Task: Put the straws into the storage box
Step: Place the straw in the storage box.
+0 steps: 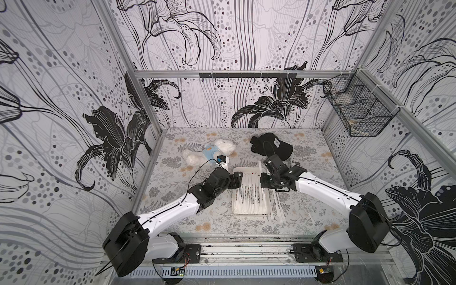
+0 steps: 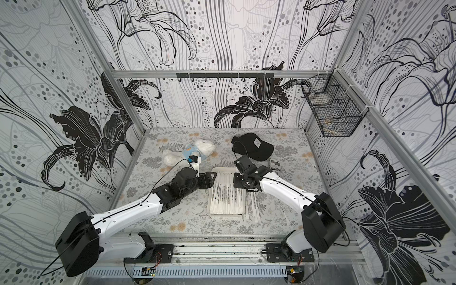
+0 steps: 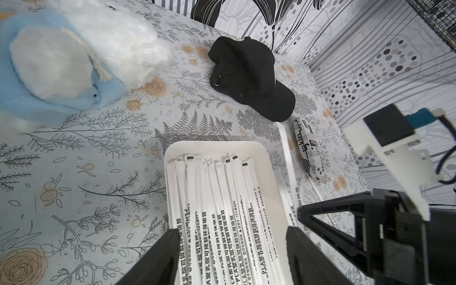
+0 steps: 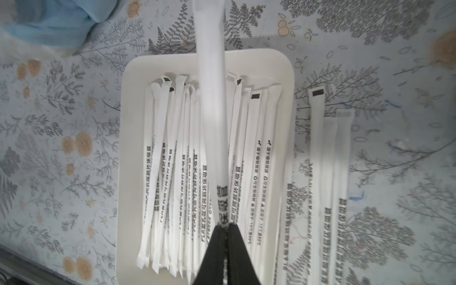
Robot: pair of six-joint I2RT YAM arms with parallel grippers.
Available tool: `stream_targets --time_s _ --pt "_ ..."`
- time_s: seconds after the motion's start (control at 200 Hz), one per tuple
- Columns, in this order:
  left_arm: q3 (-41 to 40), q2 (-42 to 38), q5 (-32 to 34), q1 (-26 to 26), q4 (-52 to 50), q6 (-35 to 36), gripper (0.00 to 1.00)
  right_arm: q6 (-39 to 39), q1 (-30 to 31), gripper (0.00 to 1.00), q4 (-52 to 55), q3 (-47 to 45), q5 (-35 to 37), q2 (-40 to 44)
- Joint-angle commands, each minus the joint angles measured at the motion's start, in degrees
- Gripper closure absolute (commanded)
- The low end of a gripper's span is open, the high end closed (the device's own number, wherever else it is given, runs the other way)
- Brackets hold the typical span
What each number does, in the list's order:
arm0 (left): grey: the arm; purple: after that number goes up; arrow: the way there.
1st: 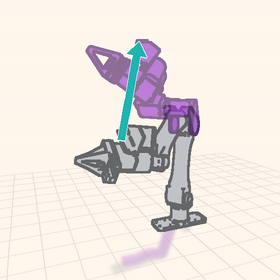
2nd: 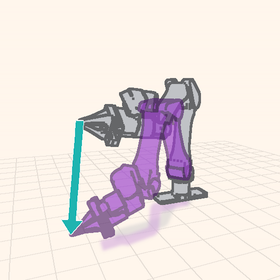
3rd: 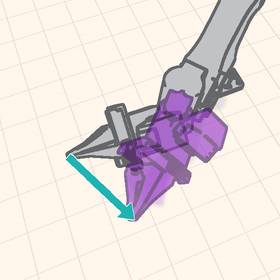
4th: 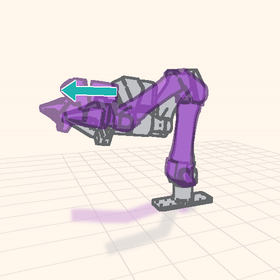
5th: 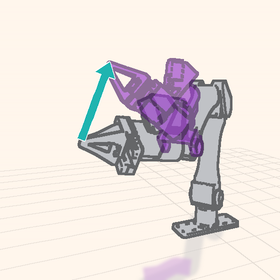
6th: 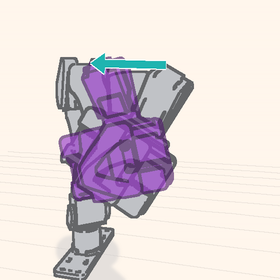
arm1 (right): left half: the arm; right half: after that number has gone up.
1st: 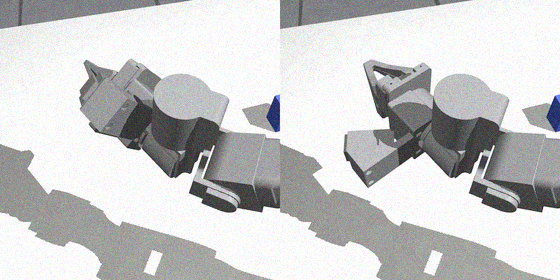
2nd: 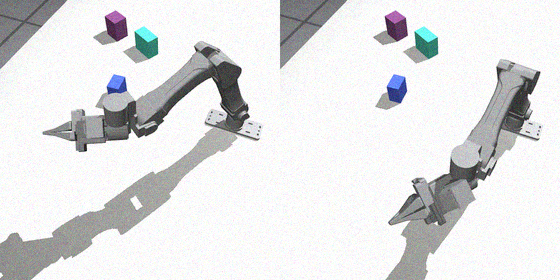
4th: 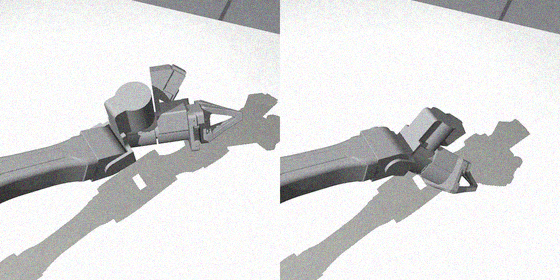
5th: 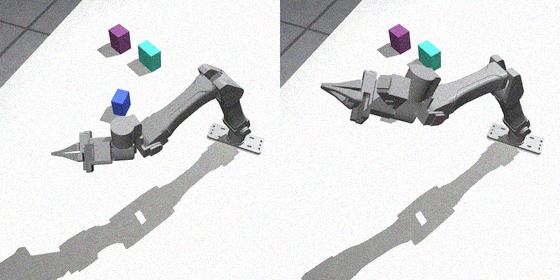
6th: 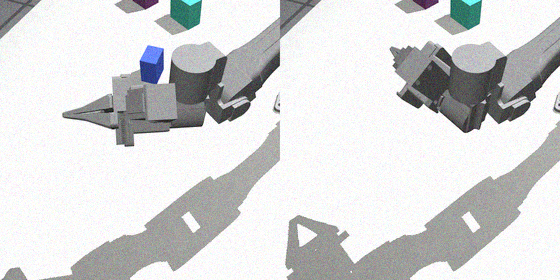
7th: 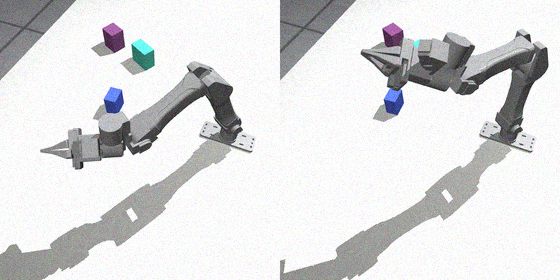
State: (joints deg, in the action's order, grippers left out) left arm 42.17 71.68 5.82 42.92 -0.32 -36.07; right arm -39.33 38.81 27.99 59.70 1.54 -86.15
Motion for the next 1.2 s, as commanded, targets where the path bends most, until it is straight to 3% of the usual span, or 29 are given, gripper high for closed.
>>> stream_targets --time_s 0.0,0.451,0.706,1.001,1.192 --pt "-1.5 -0.5 0.2 -0.1 0.1 -0.5 0.27 -5.9 1.2 0.92 -3.9 -0.2 2.8 -4.2" --pt "-3.1 -0.8 -0.7 -0.1 1.1 -0.6 0.27 -5.6 2.7 0.91 -4.2 -1.3 1.8 -11.8" --pt "-3.0 -0.8 -0.6 -0.1 1.0 -0.2 0.27 -4.9 2.7 0.86 -3.4 -1.2 2.5 -12.9" --pt "-1.8 -1.1 0.7 -0.2 -0.9 0.8 0.27 -2.3 1.9 0.75 2.8 1.4 3.5 -5.7" --pt "-0.7 -2.3 2.5 -0.7 -3.9 2.3 0.27 4.1 -5.9 0.79 8.5 -4.2 3.0 3.5"
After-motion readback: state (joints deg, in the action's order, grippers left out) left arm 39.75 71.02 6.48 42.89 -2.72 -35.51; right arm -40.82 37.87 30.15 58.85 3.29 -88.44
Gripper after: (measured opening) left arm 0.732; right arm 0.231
